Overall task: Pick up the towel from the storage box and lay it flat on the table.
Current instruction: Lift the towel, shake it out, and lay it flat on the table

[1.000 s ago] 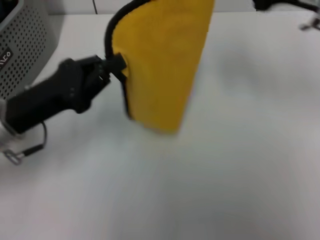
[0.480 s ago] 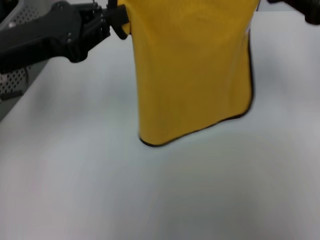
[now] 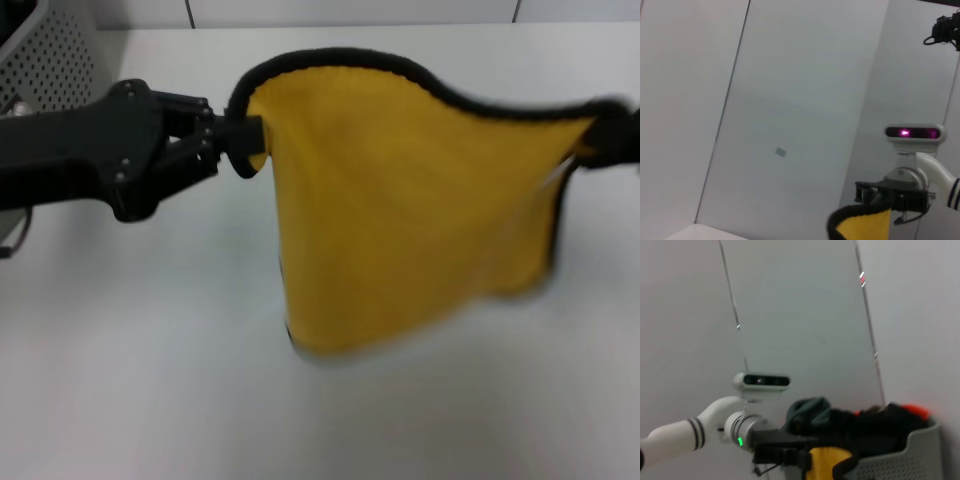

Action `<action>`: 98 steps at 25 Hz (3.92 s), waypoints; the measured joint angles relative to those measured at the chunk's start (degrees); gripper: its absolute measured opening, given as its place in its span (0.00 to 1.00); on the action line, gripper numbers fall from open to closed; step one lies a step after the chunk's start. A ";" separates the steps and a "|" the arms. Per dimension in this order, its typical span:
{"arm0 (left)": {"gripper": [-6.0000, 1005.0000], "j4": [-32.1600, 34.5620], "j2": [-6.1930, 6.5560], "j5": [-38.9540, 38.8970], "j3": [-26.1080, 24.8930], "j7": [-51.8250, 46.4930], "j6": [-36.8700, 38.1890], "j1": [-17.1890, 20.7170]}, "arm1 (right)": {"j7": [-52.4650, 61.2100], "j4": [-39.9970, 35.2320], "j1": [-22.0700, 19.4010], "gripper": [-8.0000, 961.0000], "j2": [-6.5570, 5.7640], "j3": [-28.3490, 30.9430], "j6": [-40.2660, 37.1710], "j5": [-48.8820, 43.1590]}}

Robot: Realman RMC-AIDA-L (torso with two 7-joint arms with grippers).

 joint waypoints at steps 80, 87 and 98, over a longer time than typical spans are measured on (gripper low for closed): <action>0.04 -6.23 -1.08 44.12 -3.03 -10.48 -25.48 -11.00 | -6.31 42.82 32.40 0.02 -1.13 -10.09 32.69 -24.41; 0.04 -6.30 -1.08 43.75 -3.20 -10.41 -25.62 -11.14 | -6.04 42.70 31.76 0.02 -1.10 -9.86 32.74 -24.45; 0.21 -5.88 -0.77 41.49 -3.48 -11.17 -25.67 -10.89 | -4.49 36.18 26.35 0.15 -0.49 -7.41 31.97 -23.80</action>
